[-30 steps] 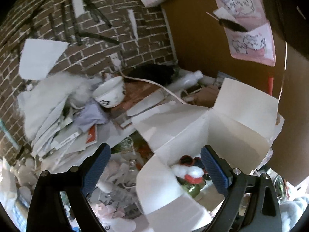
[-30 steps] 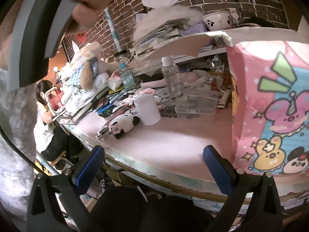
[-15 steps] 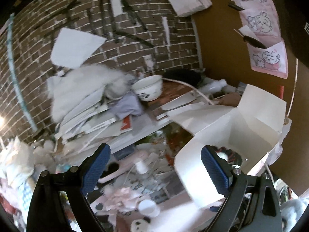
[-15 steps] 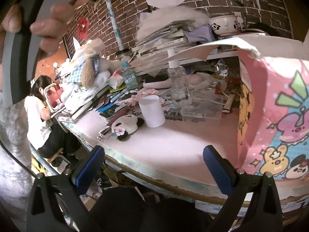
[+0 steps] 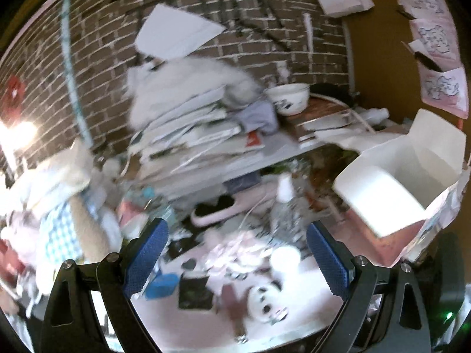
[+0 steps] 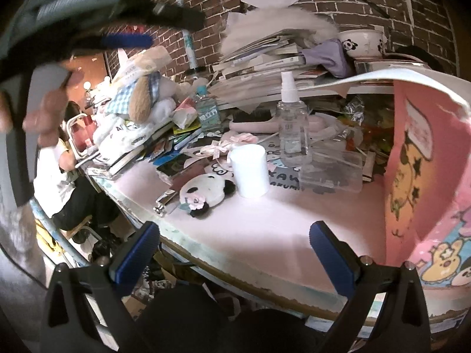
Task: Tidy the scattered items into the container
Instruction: 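Withdraw the left gripper from the box back over the desk, then grasp the black-and-white panda plush with the right gripper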
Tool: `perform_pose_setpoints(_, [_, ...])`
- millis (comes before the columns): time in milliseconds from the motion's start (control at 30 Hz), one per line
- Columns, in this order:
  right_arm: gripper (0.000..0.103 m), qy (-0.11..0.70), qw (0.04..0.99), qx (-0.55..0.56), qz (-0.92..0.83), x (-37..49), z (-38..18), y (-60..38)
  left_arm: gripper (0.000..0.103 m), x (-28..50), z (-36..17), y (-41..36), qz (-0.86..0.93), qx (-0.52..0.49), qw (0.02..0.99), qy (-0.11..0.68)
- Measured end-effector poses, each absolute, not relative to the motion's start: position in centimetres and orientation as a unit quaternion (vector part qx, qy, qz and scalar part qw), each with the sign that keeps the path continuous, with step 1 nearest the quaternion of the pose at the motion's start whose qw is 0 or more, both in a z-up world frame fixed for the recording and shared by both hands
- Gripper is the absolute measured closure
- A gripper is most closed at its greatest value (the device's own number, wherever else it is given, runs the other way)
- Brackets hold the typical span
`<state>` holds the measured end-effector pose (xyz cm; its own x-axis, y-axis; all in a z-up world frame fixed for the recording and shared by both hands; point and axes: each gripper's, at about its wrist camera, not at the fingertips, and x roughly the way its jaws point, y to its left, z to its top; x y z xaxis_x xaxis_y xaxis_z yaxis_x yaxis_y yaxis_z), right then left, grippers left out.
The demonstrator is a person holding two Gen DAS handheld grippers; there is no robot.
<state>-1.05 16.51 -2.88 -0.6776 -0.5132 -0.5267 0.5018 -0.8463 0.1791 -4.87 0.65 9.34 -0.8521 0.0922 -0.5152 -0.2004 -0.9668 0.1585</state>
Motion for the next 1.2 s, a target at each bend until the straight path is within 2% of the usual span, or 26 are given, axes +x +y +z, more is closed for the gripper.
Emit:
perform_pose_setpoints(433, [0.002,0.008,0.248,0.307,-0.919,-3.5,-4.0,11.1,0.009,-2.7,4.5,-6.3,0.956,-0.285,0.008,0.064])
perform_pose_setpoints(700, [0.016,0.013,0.214,0.337,-0.917,-5.6,-5.3,8.3,0.009,-1.9,2.2,-8.6,0.955,-0.294,-0.004,0.040])
perform_pose_setpoints(933, [0.017,0.024,0.185,0.325,-0.927,-6.1,-5.6,7.0,0.009,-1.7,0.9,-9.3,0.952,-0.305,-0.005,0.028])
perform_pose_setpoints(1000, [0.025,0.026,0.182,0.320,-0.929,-6.1,-5.6,6.8,0.009,-1.7,0.8,-9.3,0.952,-0.306,-0.003,0.027])
perform_pose_setpoints(1200, [0.040,0.026,0.182,0.311,-0.933,-6.0,-5.7,6.9,0.009,-1.6,0.8,-9.0,0.952,-0.306,0.002,0.026])
